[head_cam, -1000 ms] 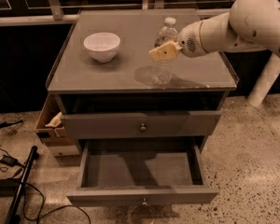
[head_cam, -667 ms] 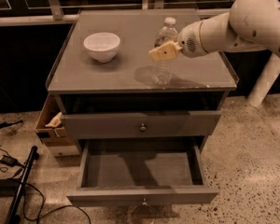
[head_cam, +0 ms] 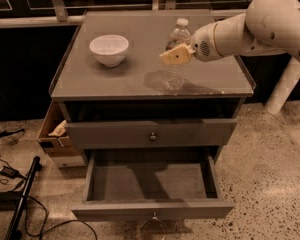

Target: Pick water bottle from middle drawer and place on counter

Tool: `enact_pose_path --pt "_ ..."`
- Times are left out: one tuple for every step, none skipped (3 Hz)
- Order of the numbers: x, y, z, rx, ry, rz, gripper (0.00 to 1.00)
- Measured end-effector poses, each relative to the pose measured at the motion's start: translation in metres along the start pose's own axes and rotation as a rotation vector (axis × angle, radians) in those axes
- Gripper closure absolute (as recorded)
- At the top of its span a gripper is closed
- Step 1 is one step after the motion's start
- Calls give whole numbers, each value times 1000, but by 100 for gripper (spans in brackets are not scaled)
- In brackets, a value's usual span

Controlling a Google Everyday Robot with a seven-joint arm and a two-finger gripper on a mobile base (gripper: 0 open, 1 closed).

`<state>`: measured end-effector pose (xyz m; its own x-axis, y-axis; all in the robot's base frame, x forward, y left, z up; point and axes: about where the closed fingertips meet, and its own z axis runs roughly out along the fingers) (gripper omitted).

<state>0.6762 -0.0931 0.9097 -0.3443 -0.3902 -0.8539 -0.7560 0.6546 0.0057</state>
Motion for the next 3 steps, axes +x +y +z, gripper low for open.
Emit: enact_pose_path --pt "0 0 0 0 0 0 13" --pt "0 0 0 0 0 0 0" --pt "0 0 0 0 0 0 0"
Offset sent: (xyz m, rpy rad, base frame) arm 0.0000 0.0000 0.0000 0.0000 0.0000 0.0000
